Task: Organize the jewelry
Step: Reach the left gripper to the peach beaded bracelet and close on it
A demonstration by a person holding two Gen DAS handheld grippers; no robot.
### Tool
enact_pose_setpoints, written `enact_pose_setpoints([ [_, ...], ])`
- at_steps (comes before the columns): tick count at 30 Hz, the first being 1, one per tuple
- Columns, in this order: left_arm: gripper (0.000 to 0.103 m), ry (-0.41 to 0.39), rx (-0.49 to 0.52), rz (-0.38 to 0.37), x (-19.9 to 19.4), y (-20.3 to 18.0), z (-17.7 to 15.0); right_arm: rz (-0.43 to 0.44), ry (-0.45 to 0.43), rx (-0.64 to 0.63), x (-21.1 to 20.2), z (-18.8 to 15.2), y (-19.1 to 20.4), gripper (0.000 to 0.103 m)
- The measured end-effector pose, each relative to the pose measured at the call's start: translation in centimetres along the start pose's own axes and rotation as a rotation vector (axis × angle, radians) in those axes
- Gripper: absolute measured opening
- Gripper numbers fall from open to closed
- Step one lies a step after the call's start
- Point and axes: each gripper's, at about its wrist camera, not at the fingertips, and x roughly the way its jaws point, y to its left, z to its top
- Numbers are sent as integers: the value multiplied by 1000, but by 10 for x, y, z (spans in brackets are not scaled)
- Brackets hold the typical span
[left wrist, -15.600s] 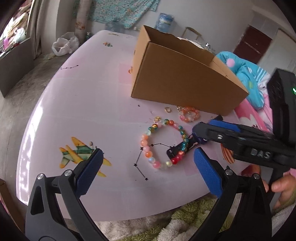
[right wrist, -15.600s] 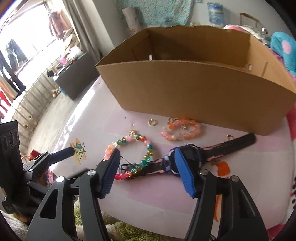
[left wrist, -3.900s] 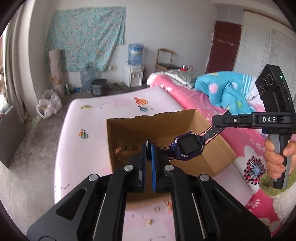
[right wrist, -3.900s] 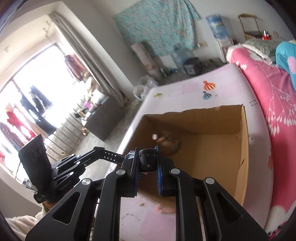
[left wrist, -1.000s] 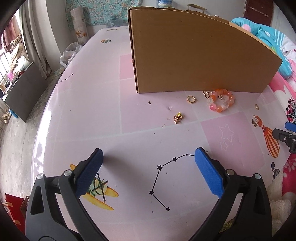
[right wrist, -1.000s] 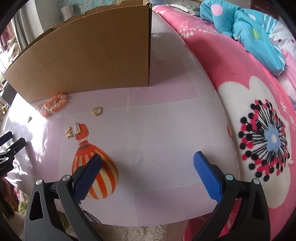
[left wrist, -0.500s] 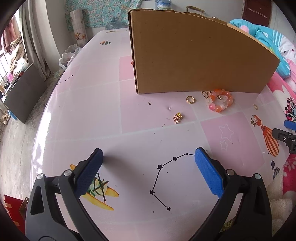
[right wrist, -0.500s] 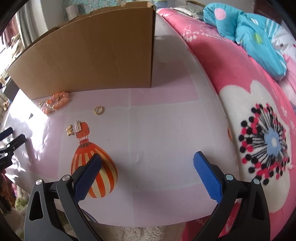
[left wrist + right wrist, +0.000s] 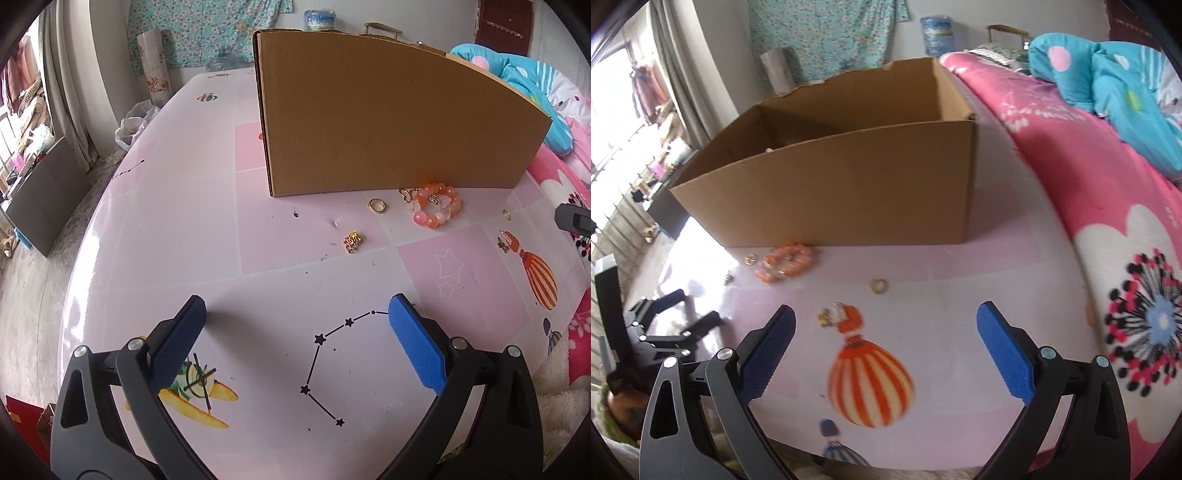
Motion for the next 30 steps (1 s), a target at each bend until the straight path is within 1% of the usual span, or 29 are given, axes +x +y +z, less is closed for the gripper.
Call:
enact_pose_setpoints([
  [4,96,-51,9,-53,-8,-3,-1,24,18,-30,6,0,10,87],
  [5,95,-68,18,-66,-11,-5,0,33,21,-35,8,0,12,83],
  [8,95,-114,47,-92,-18,-13,3,49,29,-42,12,1,17,77],
  [9,95,-129,60,-101,-21,-16,5,55,31,-41,14,2,18,73],
  [10,93,-153,88,-113,-24,-22,8,59,34,-41,15,2,19,71],
  [11,83,-167,113,-116,-26,-26,10,66,39,-44,17,2,20,67],
  [12,76,-177,146,-118,-26,-33,13,68,42,-46,18,2,21,63],
  [13,74,-178,170,-121,-26,-38,16,72,47,-50,20,1,23,61],
  [14,64,-179,205,-129,-24,-46,19,75,51,-52,21,1,23,58],
  [15,54,-177,241,-142,-22,-53,21,76,54,-51,22,0,23,58],
  [16,54,-174,264,-150,-20,-58,23,77,55,-47,22,-1,23,58],
  [17,50,-168,294,-157,-17,-66,23,81,57,-38,23,-2,21,58],
  [18,40,-161,338,-166,-13,-75,25,87,60,-26,23,-3,18,58],
  [19,37,-156,368,-168,-10,-82,26,91,62,-19,23,-3,16,58],
  [22,29,-147,470,-153,-1,-101,25,102,64,2,23,-6,9,58],
  [24,26,-132,517,-116,5,-111,28,113,61,14,22,-8,4,58],
  [27,23,-103,559,-81,12,-120,33,131,48,32,19,-12,-2,58],
  [28,23,-87,564,-67,15,-121,34,137,41,39,17,-13,-4,58],
  [30,23,-72,553,-66,18,-121,38,143,25,57,15,-16,-10,58],
])
